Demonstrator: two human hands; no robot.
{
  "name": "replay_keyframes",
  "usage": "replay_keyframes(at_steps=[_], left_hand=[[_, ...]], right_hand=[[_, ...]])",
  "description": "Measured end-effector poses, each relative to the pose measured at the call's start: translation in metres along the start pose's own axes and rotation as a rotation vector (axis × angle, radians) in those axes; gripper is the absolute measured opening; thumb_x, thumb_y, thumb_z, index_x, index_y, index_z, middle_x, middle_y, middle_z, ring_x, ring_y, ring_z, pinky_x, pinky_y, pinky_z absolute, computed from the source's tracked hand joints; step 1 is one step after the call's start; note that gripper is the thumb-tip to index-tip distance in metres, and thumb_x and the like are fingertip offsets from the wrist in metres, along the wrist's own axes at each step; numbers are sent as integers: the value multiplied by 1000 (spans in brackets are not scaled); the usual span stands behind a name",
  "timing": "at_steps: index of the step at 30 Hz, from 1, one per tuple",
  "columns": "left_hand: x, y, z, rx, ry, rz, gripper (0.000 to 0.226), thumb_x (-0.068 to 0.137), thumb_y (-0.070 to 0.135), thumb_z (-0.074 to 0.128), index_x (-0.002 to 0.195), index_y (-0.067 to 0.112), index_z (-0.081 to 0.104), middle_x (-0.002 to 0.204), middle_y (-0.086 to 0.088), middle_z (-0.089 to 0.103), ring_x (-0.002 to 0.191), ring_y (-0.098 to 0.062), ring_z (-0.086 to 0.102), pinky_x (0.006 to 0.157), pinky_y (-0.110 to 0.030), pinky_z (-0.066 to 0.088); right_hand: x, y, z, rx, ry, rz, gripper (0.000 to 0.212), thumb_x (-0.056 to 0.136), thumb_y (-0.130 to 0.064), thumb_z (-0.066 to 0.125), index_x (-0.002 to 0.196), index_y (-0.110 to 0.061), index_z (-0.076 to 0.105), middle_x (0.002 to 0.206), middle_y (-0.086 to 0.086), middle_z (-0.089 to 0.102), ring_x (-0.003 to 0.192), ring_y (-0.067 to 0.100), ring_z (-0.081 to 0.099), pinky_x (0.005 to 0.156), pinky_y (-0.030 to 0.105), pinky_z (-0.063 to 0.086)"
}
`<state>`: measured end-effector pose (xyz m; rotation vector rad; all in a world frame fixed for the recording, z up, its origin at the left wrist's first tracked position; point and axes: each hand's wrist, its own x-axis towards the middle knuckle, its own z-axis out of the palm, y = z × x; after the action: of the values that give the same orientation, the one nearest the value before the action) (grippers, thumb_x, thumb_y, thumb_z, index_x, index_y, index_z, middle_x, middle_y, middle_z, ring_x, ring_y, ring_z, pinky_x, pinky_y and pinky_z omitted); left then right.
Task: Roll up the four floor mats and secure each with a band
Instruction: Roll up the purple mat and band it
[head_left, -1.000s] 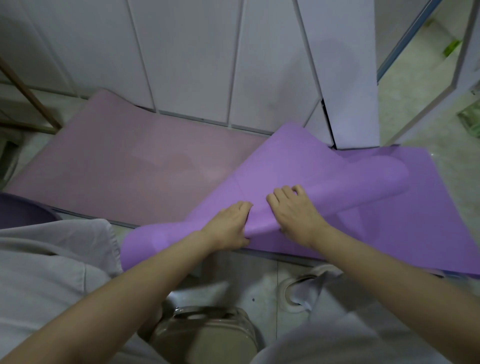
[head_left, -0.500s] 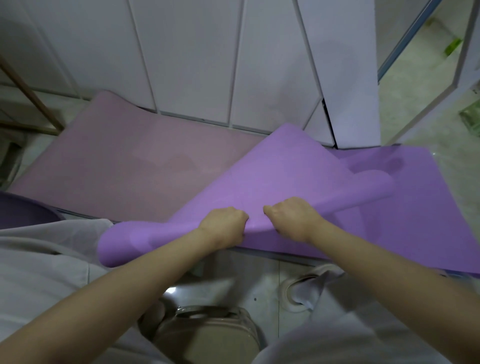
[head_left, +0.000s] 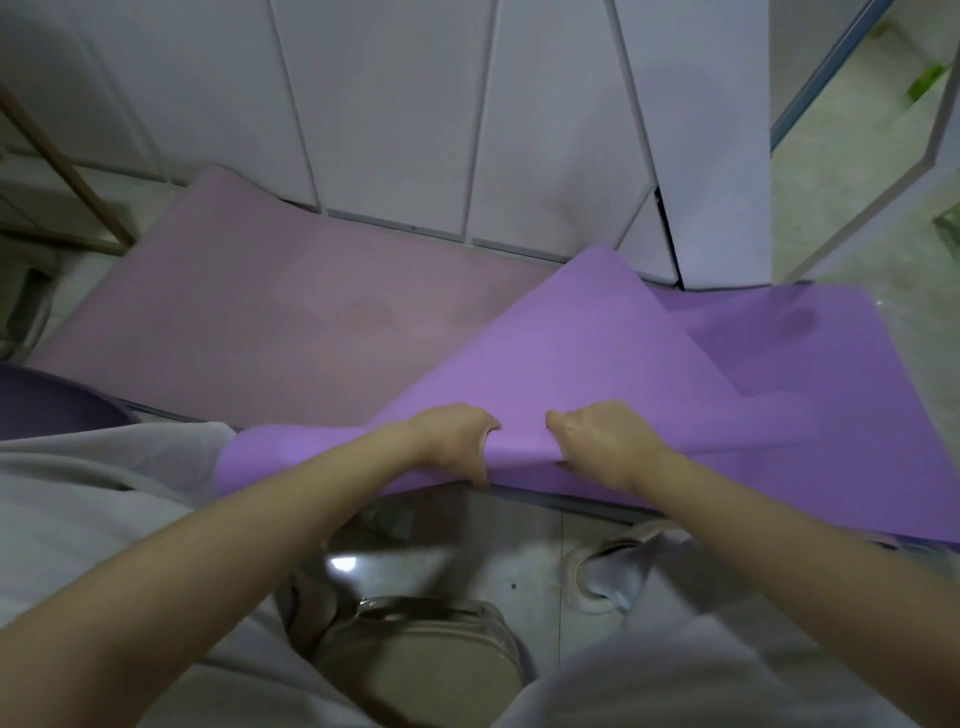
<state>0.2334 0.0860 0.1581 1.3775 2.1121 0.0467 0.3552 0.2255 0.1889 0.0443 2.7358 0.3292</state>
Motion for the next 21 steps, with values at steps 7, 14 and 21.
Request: replay_keyframes(at_steps=[7, 14, 21], left_hand=[[-23, -17, 42, 321, 459, -137, 41, 46, 17, 86, 78, 14, 60, 64, -3, 62, 57, -24, 63, 45, -26, 37], [-14, -21, 42, 149, 273, -210, 23, 89, 11, 44, 110, 13, 54, 116, -13, 61, 107, -34, 57, 78, -37, 42], [-4, -19, 34, -104, -147, -64, 29, 80, 21, 69, 106, 8, 64, 101, -11, 64, 85, -25, 55, 71, -25, 39]], right_hand=[[21, -17, -3, -90, -60, -56, 23, 93, -19, 46, 113, -7, 51, 111, 13, 65, 102, 33, 62, 69, 35, 39], [27, -30, 16, -78, 232, 111, 63, 13, -27, 89, 69, -10, 65, 62, 7, 57, 58, 25, 58, 76, 38, 55], [14, -18, 23, 42, -15, -23, 50, 66, -45, 78, 95, -10, 59, 92, 10, 67, 85, 28, 65, 66, 31, 46]])
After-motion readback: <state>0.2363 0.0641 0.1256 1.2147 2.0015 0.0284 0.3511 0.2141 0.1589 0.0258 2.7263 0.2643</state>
